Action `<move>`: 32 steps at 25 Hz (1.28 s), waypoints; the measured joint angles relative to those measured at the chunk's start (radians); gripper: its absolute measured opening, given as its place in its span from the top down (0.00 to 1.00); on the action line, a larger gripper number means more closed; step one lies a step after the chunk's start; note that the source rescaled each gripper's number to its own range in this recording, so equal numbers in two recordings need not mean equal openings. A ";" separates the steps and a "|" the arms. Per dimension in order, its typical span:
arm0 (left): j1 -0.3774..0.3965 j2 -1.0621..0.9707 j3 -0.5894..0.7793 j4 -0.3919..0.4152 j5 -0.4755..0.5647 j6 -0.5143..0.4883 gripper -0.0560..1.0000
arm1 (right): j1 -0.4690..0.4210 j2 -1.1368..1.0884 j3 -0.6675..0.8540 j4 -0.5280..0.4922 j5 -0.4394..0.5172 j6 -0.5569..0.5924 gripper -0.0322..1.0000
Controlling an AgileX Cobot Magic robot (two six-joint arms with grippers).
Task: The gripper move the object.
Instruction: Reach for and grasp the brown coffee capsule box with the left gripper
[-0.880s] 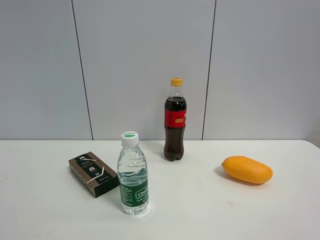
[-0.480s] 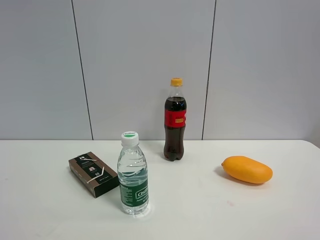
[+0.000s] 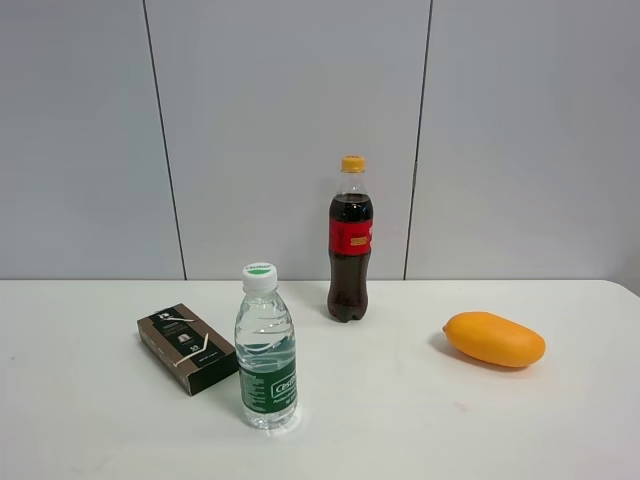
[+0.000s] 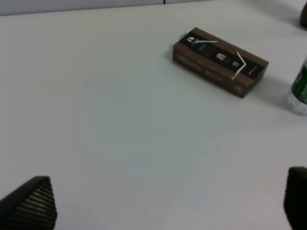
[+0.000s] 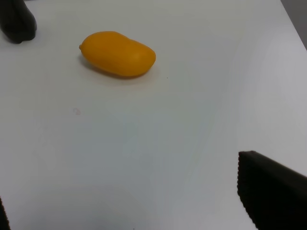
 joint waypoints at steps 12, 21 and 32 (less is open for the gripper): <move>0.000 0.000 0.000 0.000 0.000 0.000 0.00 | 0.000 0.000 0.000 0.000 0.000 0.000 0.00; 0.000 0.315 -0.212 0.007 -0.008 -0.013 0.00 | 0.000 0.000 0.000 0.000 0.000 0.000 0.00; 0.000 1.269 -1.109 0.075 0.070 -0.069 0.00 | 0.000 0.000 0.000 0.000 0.000 0.000 0.00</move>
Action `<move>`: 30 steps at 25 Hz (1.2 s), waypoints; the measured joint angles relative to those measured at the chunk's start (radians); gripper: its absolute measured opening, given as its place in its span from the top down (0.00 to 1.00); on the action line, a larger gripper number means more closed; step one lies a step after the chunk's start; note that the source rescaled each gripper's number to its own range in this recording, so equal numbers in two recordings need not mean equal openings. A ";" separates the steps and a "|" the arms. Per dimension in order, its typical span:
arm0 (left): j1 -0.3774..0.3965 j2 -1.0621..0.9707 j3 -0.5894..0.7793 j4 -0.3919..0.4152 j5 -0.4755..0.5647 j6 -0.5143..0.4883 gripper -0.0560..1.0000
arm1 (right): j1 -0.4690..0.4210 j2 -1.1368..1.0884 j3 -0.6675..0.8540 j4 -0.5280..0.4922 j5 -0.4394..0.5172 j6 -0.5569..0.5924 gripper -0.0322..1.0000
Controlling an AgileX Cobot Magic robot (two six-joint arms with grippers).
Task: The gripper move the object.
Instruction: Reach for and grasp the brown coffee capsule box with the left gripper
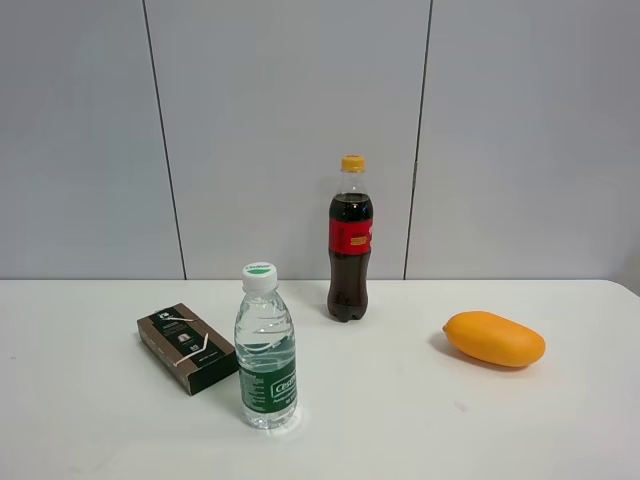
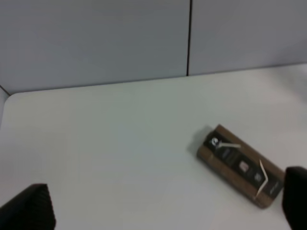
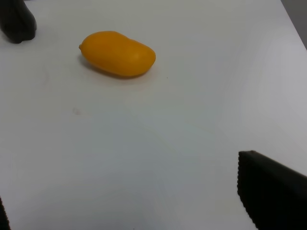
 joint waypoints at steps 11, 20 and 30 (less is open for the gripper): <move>-0.011 0.635 -0.628 -0.045 0.109 -0.340 0.00 | 0.000 0.000 0.000 0.000 0.000 0.000 0.00; -0.080 0.782 -0.644 -0.043 0.112 -0.563 0.00 | 0.000 0.000 0.000 0.000 0.000 0.000 0.00; -0.137 0.838 -0.491 -0.044 0.106 -0.598 0.00 | 0.000 0.000 0.000 0.000 0.000 0.000 0.00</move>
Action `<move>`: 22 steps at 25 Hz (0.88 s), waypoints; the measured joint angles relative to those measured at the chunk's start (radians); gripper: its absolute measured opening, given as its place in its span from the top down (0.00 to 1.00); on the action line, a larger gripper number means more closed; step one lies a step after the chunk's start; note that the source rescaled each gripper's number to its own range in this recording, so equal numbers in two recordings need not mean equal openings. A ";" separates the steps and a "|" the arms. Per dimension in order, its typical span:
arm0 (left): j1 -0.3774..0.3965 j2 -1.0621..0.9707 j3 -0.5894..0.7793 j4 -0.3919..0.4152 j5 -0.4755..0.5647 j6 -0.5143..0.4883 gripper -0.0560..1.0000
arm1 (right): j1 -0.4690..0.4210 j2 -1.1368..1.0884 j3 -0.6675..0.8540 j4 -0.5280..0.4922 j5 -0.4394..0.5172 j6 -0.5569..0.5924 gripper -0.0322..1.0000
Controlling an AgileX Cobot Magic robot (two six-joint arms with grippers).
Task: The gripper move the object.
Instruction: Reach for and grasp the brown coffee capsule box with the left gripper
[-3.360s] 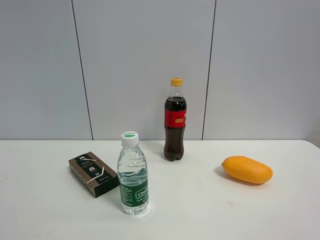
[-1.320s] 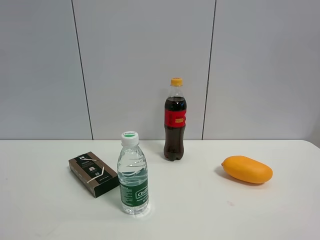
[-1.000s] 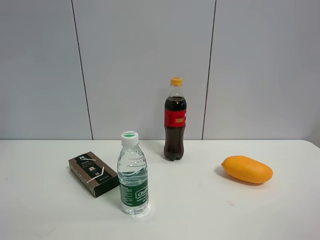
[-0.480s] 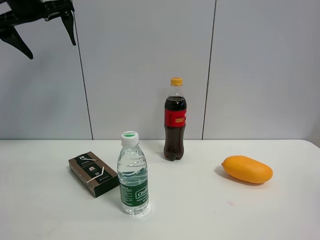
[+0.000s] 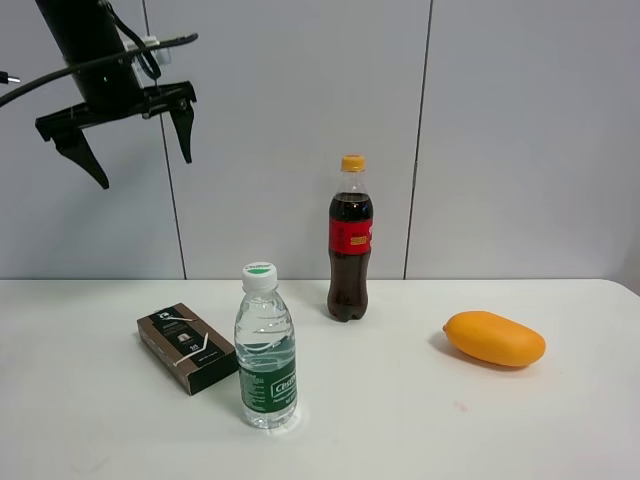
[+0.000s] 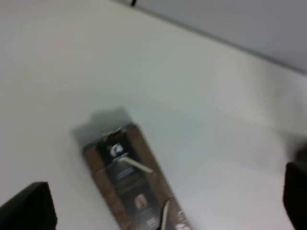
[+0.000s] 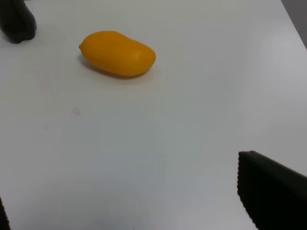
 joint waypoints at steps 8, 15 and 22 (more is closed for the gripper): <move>0.000 0.004 0.161 -0.006 -0.005 -0.014 0.00 | 0.000 0.000 0.000 0.000 0.000 0.000 0.00; -0.004 0.004 0.227 -0.032 -0.008 -0.022 0.00 | 0.000 0.000 0.000 0.000 0.000 0.000 0.00; -0.005 0.004 0.338 -0.038 -0.071 -0.022 0.00 | 0.000 0.000 0.000 0.000 0.000 0.000 0.00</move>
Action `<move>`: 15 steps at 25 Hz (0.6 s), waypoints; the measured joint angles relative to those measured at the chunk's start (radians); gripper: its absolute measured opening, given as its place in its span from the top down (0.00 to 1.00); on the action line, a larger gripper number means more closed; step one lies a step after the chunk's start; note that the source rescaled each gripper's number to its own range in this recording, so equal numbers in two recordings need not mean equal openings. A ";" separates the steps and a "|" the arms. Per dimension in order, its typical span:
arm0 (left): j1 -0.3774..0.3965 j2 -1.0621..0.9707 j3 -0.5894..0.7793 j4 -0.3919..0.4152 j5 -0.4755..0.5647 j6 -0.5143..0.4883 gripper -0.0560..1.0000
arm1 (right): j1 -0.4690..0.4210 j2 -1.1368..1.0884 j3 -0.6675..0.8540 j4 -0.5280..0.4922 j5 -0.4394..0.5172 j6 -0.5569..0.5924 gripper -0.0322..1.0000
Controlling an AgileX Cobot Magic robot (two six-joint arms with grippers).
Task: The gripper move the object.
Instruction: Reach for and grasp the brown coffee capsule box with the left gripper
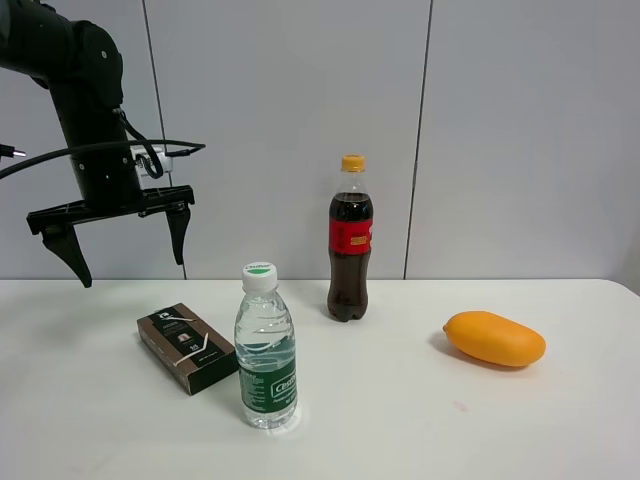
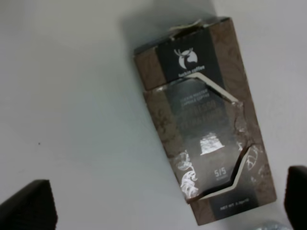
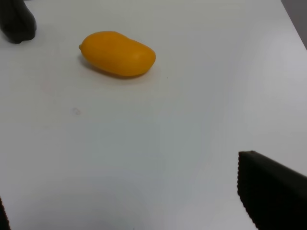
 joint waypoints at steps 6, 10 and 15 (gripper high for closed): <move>-0.029 0.003 0.027 -0.022 -0.097 0.000 0.00 | 0.000 0.000 0.000 0.000 0.000 0.000 0.00; -0.058 0.042 0.027 -0.046 -0.139 -0.001 0.00 | 0.000 0.000 0.000 0.000 0.000 0.000 0.00; -0.077 0.108 0.027 -0.071 -0.158 -0.031 0.00 | 0.000 0.000 0.000 0.000 0.000 0.000 0.00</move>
